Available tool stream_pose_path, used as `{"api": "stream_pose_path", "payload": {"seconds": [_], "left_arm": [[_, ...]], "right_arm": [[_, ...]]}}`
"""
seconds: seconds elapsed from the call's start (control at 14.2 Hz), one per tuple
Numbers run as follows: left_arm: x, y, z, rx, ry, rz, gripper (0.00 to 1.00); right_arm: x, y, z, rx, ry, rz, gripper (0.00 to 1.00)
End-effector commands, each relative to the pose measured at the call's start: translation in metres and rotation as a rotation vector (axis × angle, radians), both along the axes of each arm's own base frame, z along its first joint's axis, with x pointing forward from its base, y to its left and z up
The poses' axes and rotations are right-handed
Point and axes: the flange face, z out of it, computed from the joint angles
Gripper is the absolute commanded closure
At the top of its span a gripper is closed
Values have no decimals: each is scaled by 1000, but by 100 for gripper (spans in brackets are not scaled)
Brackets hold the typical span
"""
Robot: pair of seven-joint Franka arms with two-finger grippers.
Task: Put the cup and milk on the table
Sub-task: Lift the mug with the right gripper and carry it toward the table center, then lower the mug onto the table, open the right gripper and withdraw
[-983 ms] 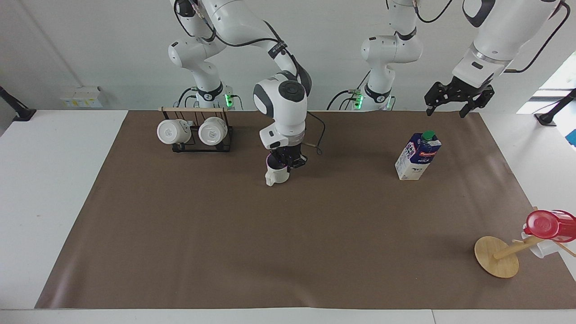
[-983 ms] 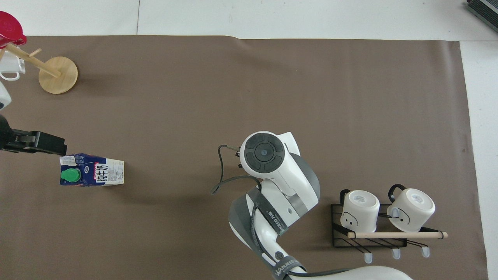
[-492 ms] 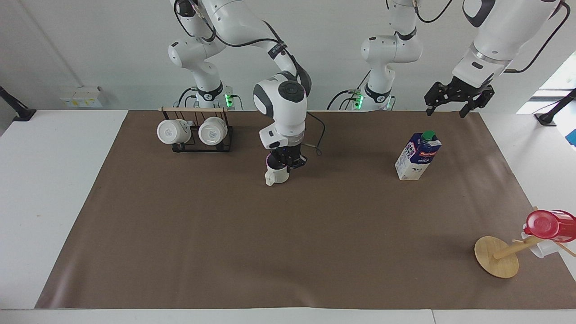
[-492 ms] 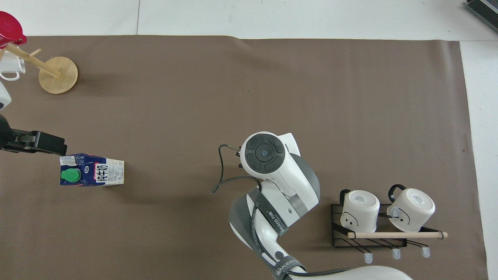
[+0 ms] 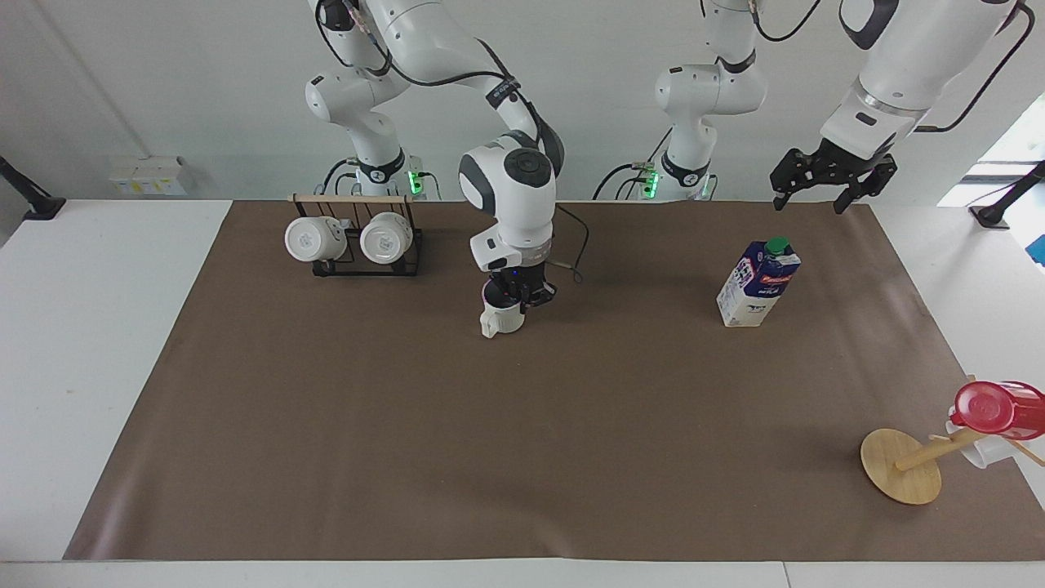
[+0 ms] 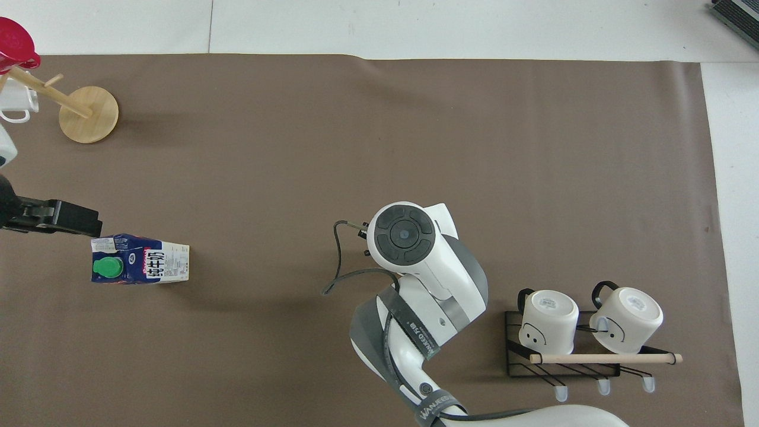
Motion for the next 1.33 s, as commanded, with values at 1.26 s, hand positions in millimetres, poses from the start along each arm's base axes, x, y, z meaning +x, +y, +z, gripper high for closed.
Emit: {"api": "stream_pose_path", "payload": {"seconds": [1.26], "left_arm": [[-14, 26, 10, -5, -3, 31, 0]], "right_arm": [[-4, -178, 201, 6, -5, 135, 0]]}}
